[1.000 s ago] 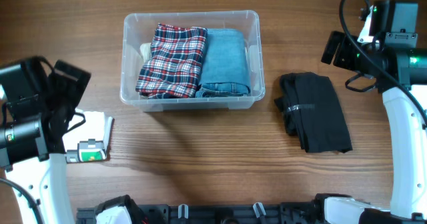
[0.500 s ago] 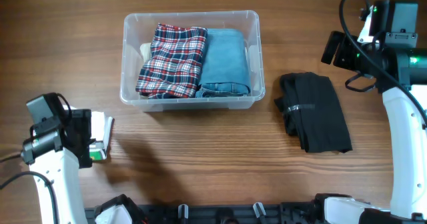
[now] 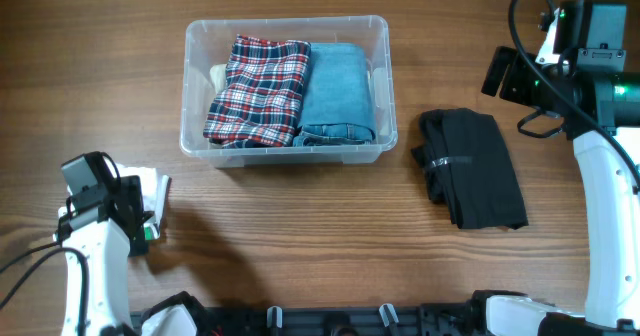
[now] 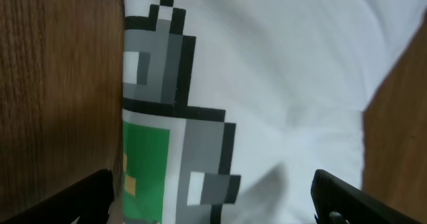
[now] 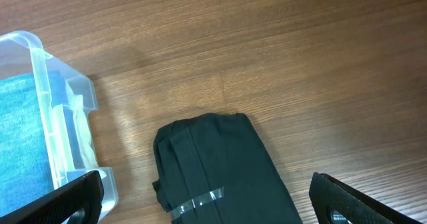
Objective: Pack container
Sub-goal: 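Move the left gripper to the white printed T-shirt and grasp it, then lift the white T-shirt with the left gripper and carry it over the box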
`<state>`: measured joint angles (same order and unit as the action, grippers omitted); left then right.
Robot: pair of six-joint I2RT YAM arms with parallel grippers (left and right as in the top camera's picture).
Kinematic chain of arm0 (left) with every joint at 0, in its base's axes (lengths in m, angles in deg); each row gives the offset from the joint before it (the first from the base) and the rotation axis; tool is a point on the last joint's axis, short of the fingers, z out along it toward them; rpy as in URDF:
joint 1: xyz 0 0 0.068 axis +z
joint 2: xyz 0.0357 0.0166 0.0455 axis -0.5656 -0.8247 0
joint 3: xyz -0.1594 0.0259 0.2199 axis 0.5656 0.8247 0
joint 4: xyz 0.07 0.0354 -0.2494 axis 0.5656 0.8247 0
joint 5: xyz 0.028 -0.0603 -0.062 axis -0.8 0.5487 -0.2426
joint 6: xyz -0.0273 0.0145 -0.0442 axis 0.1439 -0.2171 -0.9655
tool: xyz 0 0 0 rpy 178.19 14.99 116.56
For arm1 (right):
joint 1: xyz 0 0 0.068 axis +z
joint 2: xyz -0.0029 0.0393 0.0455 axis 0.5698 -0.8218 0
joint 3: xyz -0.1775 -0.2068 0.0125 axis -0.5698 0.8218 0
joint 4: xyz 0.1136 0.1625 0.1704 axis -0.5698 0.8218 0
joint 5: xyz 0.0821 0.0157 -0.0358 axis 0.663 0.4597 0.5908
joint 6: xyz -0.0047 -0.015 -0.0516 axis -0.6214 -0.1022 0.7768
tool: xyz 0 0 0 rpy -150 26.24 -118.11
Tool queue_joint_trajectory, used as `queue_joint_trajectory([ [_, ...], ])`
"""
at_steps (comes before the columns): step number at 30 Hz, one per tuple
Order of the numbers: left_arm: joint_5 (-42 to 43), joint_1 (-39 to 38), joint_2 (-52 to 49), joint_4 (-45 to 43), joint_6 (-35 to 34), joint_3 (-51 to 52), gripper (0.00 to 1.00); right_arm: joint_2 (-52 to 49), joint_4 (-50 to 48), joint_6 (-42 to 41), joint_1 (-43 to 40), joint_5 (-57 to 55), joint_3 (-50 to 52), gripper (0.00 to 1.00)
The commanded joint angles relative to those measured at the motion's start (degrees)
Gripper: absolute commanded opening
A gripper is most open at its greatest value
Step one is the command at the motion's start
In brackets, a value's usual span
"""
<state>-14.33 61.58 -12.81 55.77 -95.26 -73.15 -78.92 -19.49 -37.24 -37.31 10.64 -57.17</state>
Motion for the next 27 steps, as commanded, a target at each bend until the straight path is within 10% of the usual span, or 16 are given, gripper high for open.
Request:
queue_joint_trajectory([
  [1,-1.11,0.37,-5.51,-2.32,-1.05,0.52,0.95,-0.44,-0.02,0.70,-0.20,-0.96,0.26,1.00],
  [8,-0.11,0.37,-14.93,-5.18,-1.03,0.52,0.93,-0.44,-0.02,0.68,-0.17,-0.96,0.26,1.00],
  [12,0.74,0.37,-15.72,-5.79,-1.03,0.50,0.69,-0.44,-0.02,0.68,-0.20,-0.96,0.26,1.00],
  [27,0.74,0.37,-0.92,-5.55,10.05,0.24,0.43,-0.44,-0.02,0.70,-0.20,-0.96,0.26,1.00],
])
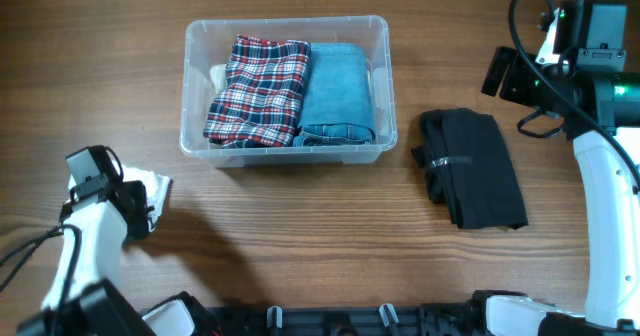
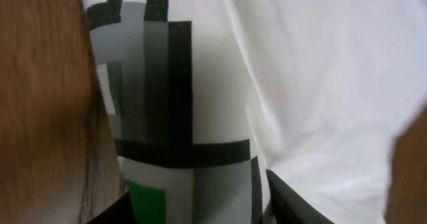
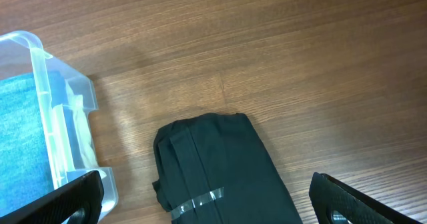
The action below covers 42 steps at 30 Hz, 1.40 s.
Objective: Pack container
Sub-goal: 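Lift the white T-shirt with the left gripper and carry it over the box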
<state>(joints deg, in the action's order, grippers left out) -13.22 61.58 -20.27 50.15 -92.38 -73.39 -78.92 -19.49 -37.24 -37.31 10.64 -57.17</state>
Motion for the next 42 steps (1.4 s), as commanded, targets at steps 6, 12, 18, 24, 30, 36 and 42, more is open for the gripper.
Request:
queue_joint_trajectory([
  [6,1.90,0.37,14.84,-0.39,8.44,0.48,0.06,-0.44,-0.02,0.70,-0.20,-0.96,0.26,1.00],
  [12,14.58,0.35,22.05,-9.18,8.52,0.48,0.08,-0.44,-0.02,0.70,-0.17,-0.96,0.26,1.00],
  [18,33.31,0.02,26.53,-36.09,8.59,0.48,0.04,-0.44,-0.02,0.70,-0.20,-0.96,0.26,1.00],
  [24,38.47,-5.99,23.91,-53.72,8.48,0.48,0.04,-0.44,-0.02,0.70,-0.20,-0.96,0.26,1.00],
  [30,38.47,-16.35,14.27,-66.86,8.68,-0.50,0.04,-0.44,-0.02,0.70,-0.20,-0.96,0.26,1.00],
  [36,40.37,-25.75,1.11,-63.60,21.09,-9.70,0.04,-0.44,-0.02,0.70,-0.17,-0.96,0.26,1.00],
  [42,36.39,-29.55,-7.30,-49.24,35.30,-16.85,0.04,-0.44,-0.02,0.70,-0.20,-0.96,0.26,1.00],
])
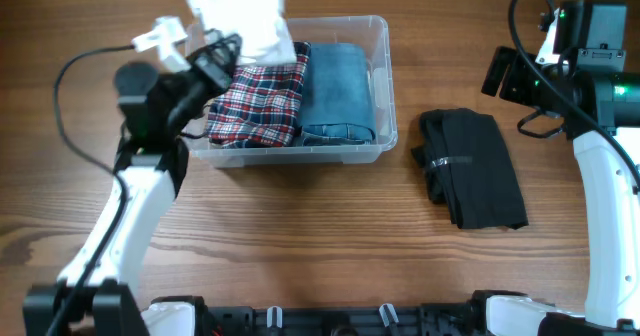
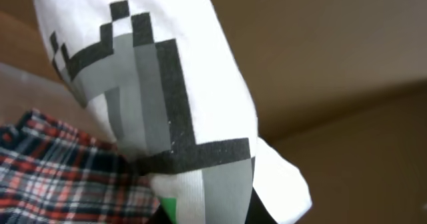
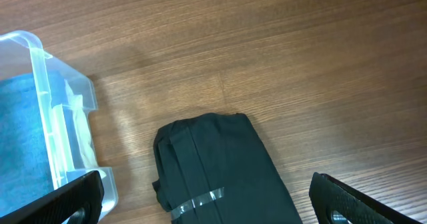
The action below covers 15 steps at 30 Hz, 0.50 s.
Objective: Pack container
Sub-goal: 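Lift the white T-shirt with the left gripper and carry it over the box, then lower the white T-shirt into the box's left corner and release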
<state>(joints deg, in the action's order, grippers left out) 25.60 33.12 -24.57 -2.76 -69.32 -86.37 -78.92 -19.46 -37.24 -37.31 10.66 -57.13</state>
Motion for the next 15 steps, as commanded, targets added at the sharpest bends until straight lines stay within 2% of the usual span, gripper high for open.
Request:
queue_joint_trajectory([
  [1,-4.66,-1.09,-3.80,5.09,12.83,-3.87,0.04,-0.44,-0.04,0.72,-0.20,-0.98,0.22,1.00],
  [5,-16.83,-0.74,-6.32,11.17,16.55,-3.87,0.04,-0.44,-0.04,0.70,-0.17,-0.98,0.22,0.99],
  [11,-17.94,-0.70,-8.59,14.67,24.92,-3.85,0.04,-0.44,-0.04,0.68,-0.17,-0.98,0.22,1.00],
  [15,-20.96,-0.70,-10.27,16.90,25.03,-3.85,0.04,-0.44,-0.04,0.70,-0.20,-0.98,0.22,1.00],
])
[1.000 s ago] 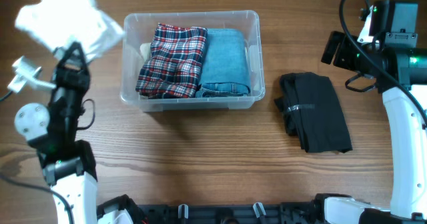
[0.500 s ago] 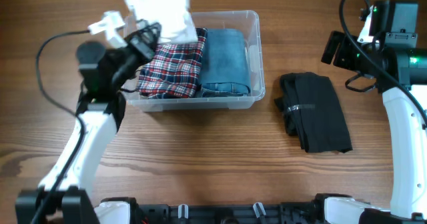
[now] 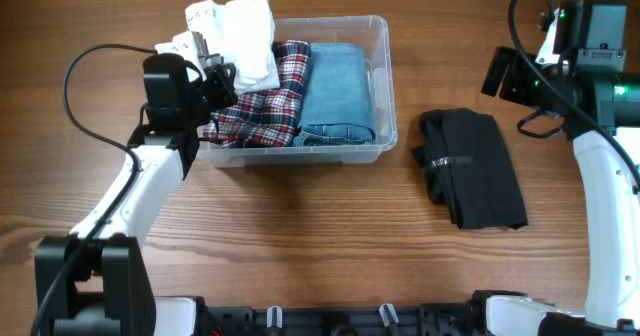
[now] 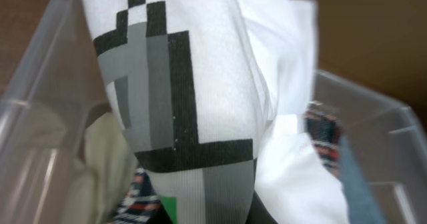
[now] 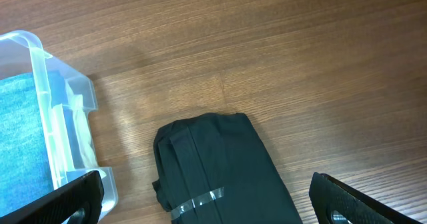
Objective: Pack container
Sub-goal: 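Lower the white T-shirt into the box's left corner and release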
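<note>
A clear plastic container [image 3: 383, 46] holds a folded plaid shirt [image 3: 262, 106] and folded blue jeans [image 3: 338, 91]. My left gripper [image 3: 212, 74] is shut on a folded white shirt [image 3: 245, 38] with a grey, black and green pixel print [image 4: 167, 117]; it hangs over the container's left end. A cream cloth [image 4: 100, 164] lies below it in the container. A folded black garment [image 3: 472, 168] bound with clear tape lies on the table right of the container. My right gripper [image 5: 207, 211] hangs open above the black garment [image 5: 220, 177], apart from it.
The wooden table [image 3: 300, 236] stretches in front of the container. The right arm's base and cables [image 3: 590, 66] stand at the far right edge. The container's right corner [image 5: 60, 144] shows in the right wrist view.
My left gripper has come down and a little left with the white shirt, from high over the container's back left corner to low over its left end. The right arm has not moved.
My left gripper stood open over the white shirt at the table's front left. Then it was down on the shirt. Later it held the shirt high over the container's back left, and now low over the container's left end. The right gripper stayed open above the black garment.
</note>
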`<state>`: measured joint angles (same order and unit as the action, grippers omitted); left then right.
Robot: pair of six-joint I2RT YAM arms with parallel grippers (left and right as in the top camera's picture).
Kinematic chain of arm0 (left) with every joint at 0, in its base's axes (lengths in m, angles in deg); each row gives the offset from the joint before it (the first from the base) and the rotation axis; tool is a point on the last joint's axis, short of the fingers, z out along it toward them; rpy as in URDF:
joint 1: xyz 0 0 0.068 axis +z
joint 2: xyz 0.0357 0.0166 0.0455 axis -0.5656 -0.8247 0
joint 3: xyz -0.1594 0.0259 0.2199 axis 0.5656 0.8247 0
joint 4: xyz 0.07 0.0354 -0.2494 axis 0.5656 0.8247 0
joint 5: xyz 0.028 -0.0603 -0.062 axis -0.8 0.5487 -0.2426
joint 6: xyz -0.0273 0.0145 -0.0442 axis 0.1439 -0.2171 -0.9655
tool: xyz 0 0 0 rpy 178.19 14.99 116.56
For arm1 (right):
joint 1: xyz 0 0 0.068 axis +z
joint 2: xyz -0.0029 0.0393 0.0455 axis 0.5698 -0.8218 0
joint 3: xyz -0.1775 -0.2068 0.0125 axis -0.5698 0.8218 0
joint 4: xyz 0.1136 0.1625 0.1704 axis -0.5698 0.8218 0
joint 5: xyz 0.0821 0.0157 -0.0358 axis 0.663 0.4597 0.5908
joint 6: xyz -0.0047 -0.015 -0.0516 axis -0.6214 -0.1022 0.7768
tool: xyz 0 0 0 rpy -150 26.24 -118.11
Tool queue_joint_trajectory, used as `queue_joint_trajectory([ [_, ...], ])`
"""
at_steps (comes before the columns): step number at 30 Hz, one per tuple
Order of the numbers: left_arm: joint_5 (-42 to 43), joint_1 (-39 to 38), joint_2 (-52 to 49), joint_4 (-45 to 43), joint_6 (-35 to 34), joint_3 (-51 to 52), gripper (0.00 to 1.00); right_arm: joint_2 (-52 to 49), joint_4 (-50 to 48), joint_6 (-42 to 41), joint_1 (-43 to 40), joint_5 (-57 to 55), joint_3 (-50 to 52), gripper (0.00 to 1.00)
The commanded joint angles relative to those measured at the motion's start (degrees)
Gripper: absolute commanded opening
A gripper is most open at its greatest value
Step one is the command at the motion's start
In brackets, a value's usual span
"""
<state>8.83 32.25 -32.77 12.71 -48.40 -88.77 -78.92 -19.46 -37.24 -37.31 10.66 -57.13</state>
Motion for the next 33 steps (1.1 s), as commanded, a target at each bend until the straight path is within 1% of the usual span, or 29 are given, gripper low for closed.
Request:
queue_joint_trajectory([
  [1,-4.52,0.20,-2.27,2.43,4.11,-1.44,0.04,-0.44,-0.04,0.70,-0.20,-0.98,0.22,1.00],
  [7,-4.42,0.17,-1.46,5.05,3.39,-1.46,0.04,-0.44,-0.04,0.68,-0.20,-0.98,0.22,1.00],
  [11,-3.39,0.17,2.10,6.40,2.67,-1.46,0.04,-0.44,-0.04,0.70,-0.20,-0.98,0.22,1.00],
  [15,-3.37,0.17,8.20,6.12,-4.28,-1.46,0.04,-0.44,-0.04,0.70,-0.17,-0.98,0.22,1.00],
  [18,-2.03,0.17,10.34,6.51,-6.01,-1.46,0.04,-0.44,-0.04,0.70,-0.17,-0.98,0.22,1.00],
  [24,-2.08,0.17,8.98,11.06,-5.79,-1.44,0.04,-0.44,-0.02,0.70,-0.20,-0.98,0.22,1.00],
  [27,-2.05,0.17,6.91,11.69,-5.81,-1.44,0.05,-0.44,-0.04,0.68,-0.20,-0.98,0.22,1.00],
  [28,-2.08,0.17,6.27,11.74,-5.79,-1.44,0.10,-0.44,-0.04,0.70,-0.20,-0.98,0.22,1.00],
  [29,-2.08,0.17,5.73,11.76,-5.77,-1.44,0.17,-0.44,-0.04,0.70,-0.17,-0.98,0.22,1.00],
  [32,-2.12,0.17,5.03,11.67,-5.57,-1.44,0.42,-0.44,-0.04,0.70,-0.17,-0.98,0.22,1.00],
  [33,-2.12,0.24,5.05,11.43,-5.60,-1.44,0.44,-0.44,-0.04,0.70,-0.17,-0.98,0.22,1.00],
])
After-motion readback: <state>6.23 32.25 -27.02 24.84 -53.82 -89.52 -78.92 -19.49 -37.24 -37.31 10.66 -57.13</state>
